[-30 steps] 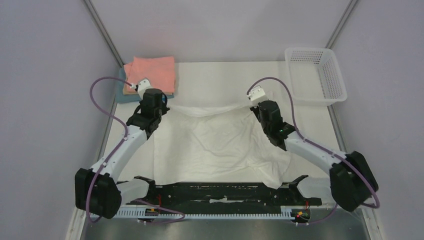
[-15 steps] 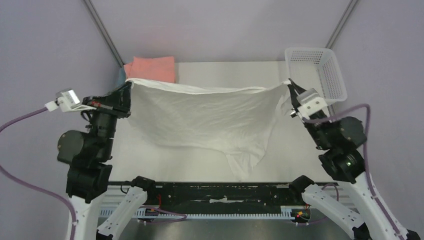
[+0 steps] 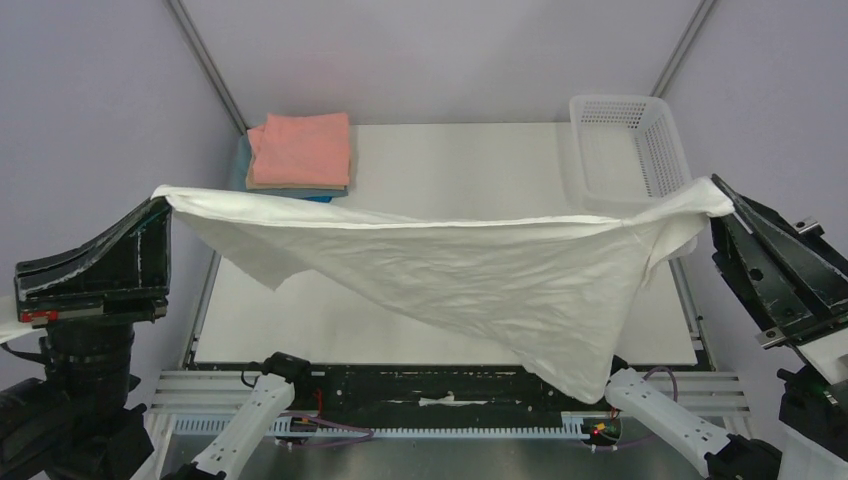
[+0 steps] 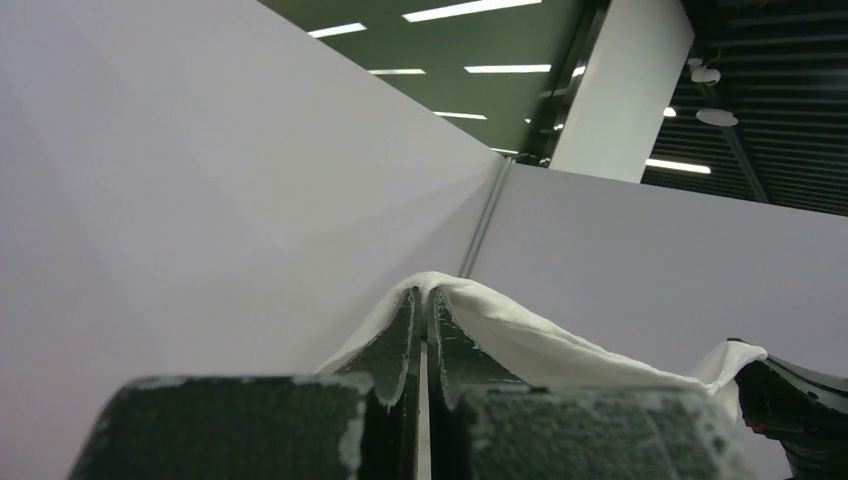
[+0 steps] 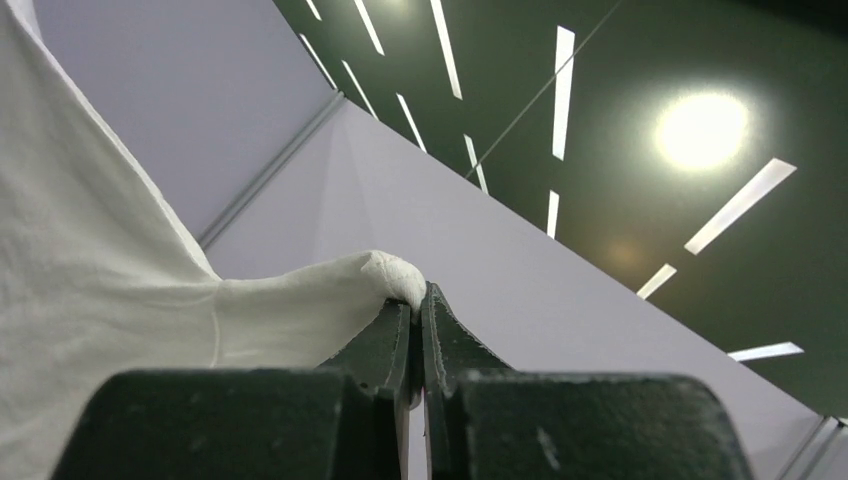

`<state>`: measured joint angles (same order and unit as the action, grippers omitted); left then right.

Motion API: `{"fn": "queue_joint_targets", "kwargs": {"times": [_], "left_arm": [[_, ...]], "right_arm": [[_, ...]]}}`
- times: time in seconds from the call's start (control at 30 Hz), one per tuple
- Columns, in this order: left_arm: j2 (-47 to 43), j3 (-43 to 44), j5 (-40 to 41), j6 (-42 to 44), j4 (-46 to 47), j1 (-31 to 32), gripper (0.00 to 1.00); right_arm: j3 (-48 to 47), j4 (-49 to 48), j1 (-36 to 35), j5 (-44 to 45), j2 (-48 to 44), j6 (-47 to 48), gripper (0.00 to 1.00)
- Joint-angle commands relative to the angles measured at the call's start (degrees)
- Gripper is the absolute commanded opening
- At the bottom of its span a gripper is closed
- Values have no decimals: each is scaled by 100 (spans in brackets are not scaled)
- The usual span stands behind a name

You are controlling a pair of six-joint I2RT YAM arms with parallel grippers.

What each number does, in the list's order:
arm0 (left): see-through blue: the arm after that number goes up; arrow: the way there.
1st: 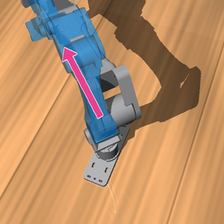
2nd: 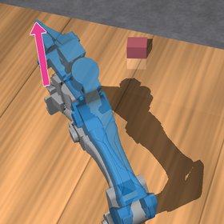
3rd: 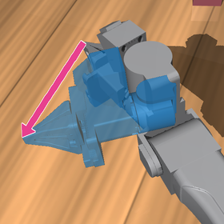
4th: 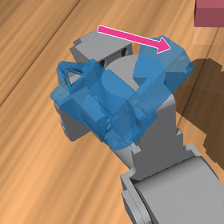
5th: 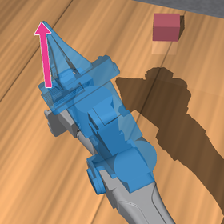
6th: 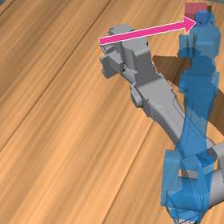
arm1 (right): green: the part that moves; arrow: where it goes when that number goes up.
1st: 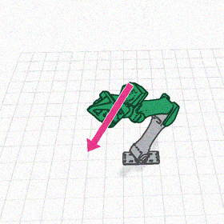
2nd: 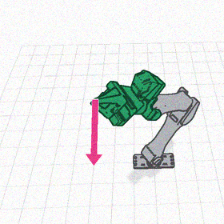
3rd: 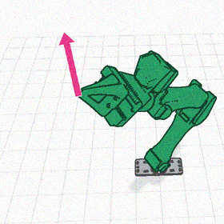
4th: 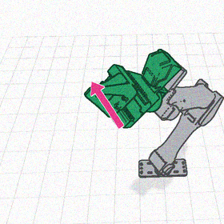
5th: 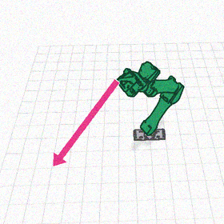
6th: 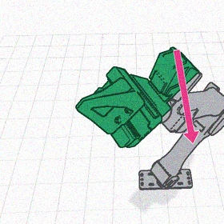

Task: Fold and stack the t-shirts
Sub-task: Flatten out the tshirt

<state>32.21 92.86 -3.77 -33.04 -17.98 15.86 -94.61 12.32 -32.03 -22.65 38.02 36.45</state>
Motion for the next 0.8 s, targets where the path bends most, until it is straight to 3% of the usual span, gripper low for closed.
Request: {"fn": "queue_joint_targets", "kwargs": {"times": [0.0,0.23,0.4,0.6,0.77], "left_arm": [[401,239,-306,160,-109,-30,2],[1134,-421,662,501,-189,-30,2],[1730,-1884,1911,579,107,-31,2],[2557,-3469,3602,451,764,-37,2],[3882,-3757,3797,335,1389,-106,2]], "right_arm": [[-434,52,13,-325,577,-127,0],[417,-239,13,700,1135,326,0],[2001,-1165,13,1363,1355,547,0],[3015,-1788,18,2786,2218,573,0],[3242,-2172,22,3253,3338,524,0]]}}
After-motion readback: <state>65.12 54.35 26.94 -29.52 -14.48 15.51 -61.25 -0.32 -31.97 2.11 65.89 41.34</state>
